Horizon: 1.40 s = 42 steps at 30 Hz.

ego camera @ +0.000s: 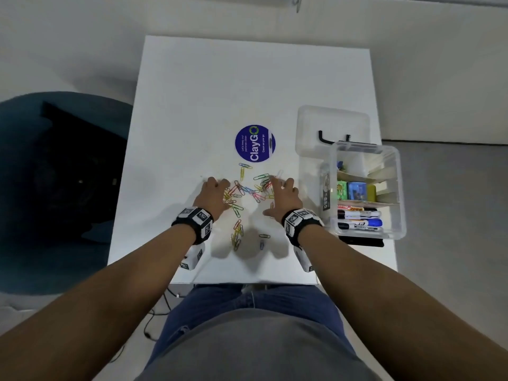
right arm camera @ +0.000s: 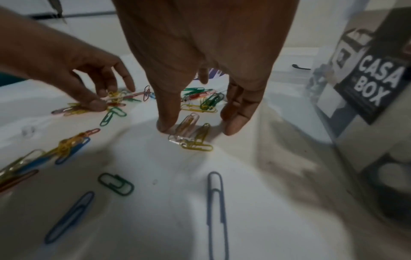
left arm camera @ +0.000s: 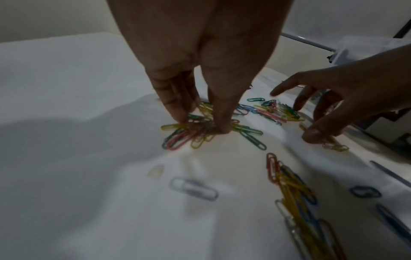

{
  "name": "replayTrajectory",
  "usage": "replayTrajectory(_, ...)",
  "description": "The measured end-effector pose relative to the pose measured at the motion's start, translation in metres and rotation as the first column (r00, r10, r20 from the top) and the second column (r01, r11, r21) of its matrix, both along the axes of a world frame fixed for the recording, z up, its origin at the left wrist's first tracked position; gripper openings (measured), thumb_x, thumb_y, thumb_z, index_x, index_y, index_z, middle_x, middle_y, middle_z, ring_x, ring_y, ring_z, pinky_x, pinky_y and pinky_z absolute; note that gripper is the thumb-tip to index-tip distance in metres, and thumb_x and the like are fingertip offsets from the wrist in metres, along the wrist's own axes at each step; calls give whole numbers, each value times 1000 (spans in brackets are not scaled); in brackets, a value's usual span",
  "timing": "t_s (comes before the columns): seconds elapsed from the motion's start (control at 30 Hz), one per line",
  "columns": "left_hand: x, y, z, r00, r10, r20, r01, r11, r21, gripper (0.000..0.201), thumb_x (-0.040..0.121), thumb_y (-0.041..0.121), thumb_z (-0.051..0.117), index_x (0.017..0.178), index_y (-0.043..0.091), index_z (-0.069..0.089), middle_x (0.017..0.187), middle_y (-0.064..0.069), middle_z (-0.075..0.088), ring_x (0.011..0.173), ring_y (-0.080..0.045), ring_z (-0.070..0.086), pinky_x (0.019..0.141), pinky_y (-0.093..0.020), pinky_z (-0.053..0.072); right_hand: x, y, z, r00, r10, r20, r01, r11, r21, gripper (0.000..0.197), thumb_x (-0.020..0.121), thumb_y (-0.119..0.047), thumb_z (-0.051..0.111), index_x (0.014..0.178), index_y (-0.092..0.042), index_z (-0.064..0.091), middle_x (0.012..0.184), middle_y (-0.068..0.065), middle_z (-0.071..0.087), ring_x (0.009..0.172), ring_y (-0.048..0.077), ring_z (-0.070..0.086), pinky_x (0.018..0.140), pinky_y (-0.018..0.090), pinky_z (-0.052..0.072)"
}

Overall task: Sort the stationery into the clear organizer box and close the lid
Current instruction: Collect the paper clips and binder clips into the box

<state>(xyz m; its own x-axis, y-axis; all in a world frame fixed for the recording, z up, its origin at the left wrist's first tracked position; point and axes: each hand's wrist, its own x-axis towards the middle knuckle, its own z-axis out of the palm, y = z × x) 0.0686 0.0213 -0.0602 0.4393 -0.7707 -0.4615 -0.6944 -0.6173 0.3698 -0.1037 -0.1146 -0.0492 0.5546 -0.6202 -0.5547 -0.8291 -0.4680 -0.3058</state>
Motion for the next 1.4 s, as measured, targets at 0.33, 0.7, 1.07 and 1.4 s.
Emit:
replayTrajectory(0.33, -7, -16, 9, 1000, -2, -6, 2, 1000, 28, 17, 93, 14, 49, 108, 16, 58, 105, -11, 53, 88, -31, 59, 71, -31, 44, 1, 0, 4, 982, 182, 40, -181, 983, -23, 41, 83, 5, 49, 122, -5, 43, 119, 20, 48, 93, 38, 62, 66, 33, 38)
replayTrajectory(0.7, -6, -21, 79, 984, 121, -128, -149, 959, -239, 9, 91, 16, 61, 95, 14, 68, 91, -5, 59, 86, -23, 62, 79, -34, 50, -13, -17, 44, 867, -275, 415, 203, 956, 211, 10, 90, -6, 55, 85, -15, 55, 89, 8, 65, 83, 26, 65, 76, 44, 58)
replayTrajectory(1.07, -98, -123, 162, 942, 39, -334, -231, 797, -559, 9, 91, 22, 62, 96, 18, 67, 93, -1, 63, 80, -7, 58, 71, -11, 45, -74, -83, 153, 534, -392, 749, 383, 902, 199, 4, 91, -5, 60, 95, -6, 59, 77, 8, 65, 61, 13, 61, 54, 16, 53)
replayTrajectory(1.4, -192, -238, 145, 953, -76, -292, -90, 852, -516, 8, 89, 11, 61, 92, 7, 68, 94, -9, 67, 79, -18, 59, 75, -29, 49, -137, -166, 141, 583, -492, 647, 601, 796, 64, 8, 90, -1, 56, 97, -4, 58, 86, 11, 65, 58, 15, 60, 43, 13, 49)
